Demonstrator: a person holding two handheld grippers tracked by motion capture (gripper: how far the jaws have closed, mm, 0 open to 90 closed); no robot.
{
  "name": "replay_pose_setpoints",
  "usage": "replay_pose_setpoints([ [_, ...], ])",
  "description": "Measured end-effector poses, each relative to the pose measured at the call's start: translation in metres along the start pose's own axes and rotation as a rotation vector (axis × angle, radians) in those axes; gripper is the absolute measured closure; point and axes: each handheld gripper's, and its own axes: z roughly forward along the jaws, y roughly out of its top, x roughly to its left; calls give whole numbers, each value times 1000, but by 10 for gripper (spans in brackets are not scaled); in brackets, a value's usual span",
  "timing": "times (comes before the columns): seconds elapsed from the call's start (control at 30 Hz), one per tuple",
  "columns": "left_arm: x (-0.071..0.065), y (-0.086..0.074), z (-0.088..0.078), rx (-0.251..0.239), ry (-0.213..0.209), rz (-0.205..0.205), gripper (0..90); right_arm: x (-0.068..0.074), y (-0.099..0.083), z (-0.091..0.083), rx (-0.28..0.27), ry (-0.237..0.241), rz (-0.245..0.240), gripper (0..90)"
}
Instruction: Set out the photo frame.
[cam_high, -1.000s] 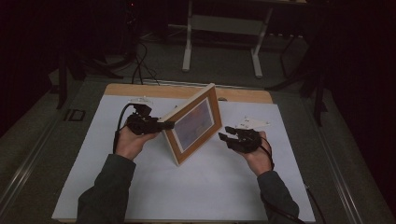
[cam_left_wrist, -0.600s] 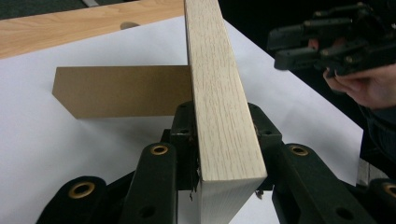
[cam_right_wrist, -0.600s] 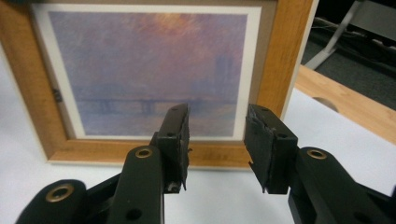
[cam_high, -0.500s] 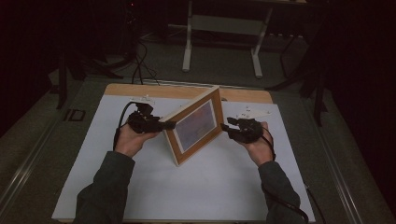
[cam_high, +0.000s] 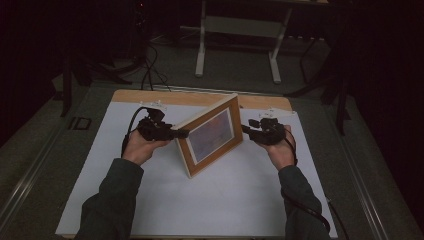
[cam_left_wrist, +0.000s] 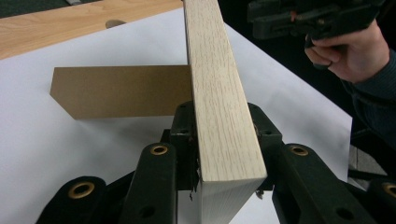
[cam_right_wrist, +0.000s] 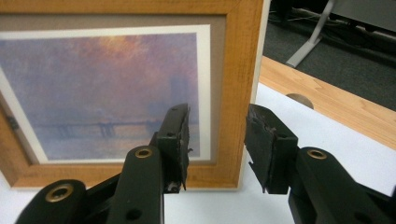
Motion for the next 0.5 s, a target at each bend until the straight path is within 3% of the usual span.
replay_pose_setpoints([
  [0.5, 0, 5, 4, 18, -16, 38, 711, -10, 4, 11, -8, -17, 55, 538],
])
